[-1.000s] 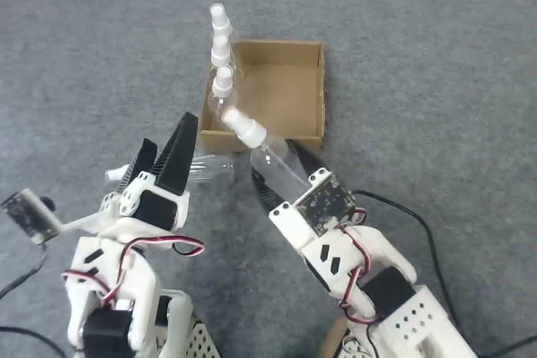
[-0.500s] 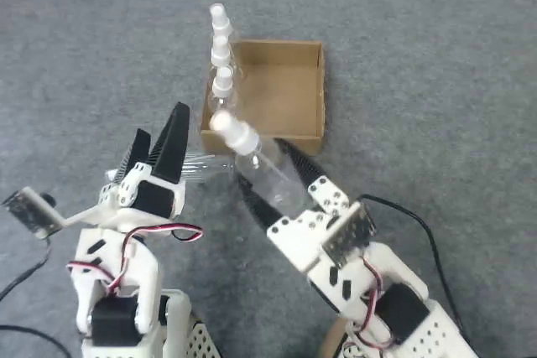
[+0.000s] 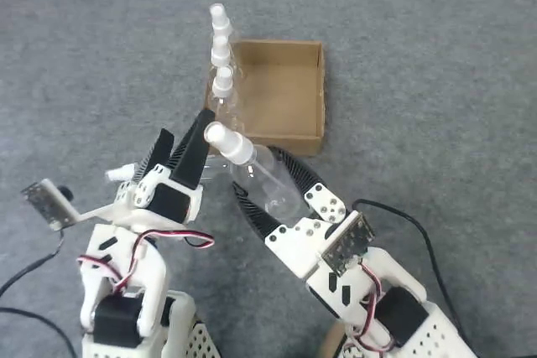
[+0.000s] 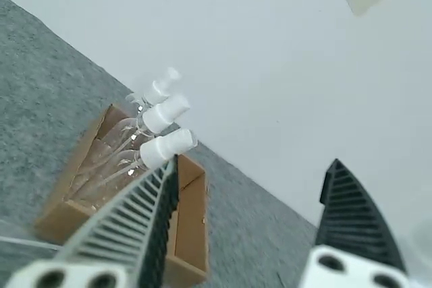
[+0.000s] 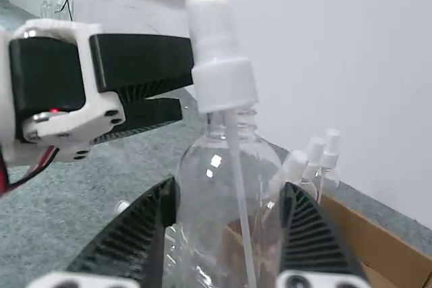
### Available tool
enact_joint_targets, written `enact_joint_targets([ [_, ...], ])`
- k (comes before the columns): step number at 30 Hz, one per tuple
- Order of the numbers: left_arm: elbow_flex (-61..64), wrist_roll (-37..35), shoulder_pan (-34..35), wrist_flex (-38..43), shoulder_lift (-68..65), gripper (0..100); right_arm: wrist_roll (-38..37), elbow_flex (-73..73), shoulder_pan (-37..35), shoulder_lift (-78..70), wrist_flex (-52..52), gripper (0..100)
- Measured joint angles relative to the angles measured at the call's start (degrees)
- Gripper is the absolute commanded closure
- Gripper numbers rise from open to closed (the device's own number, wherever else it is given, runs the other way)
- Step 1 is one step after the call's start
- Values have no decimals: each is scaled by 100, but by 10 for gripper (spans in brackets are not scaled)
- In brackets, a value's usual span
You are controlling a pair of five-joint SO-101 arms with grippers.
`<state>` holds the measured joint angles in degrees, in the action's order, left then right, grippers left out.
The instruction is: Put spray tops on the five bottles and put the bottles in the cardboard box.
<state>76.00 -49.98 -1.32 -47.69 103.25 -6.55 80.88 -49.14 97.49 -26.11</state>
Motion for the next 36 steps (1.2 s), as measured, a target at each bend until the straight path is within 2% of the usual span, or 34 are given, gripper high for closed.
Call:
enact_joint_targets([
  [11,0,413,-677,-176,0,684,-246,299,18,62,0,881],
  [21,0,651,-747,-185,0,684,-290,325,44,18,0,881],
  [29,0,862,-1240,-422,9,684,-290,325,255,9,-35,881],
  [36,0,862,-1213,-440,9,684,-299,431,255,9,-35,881],
])
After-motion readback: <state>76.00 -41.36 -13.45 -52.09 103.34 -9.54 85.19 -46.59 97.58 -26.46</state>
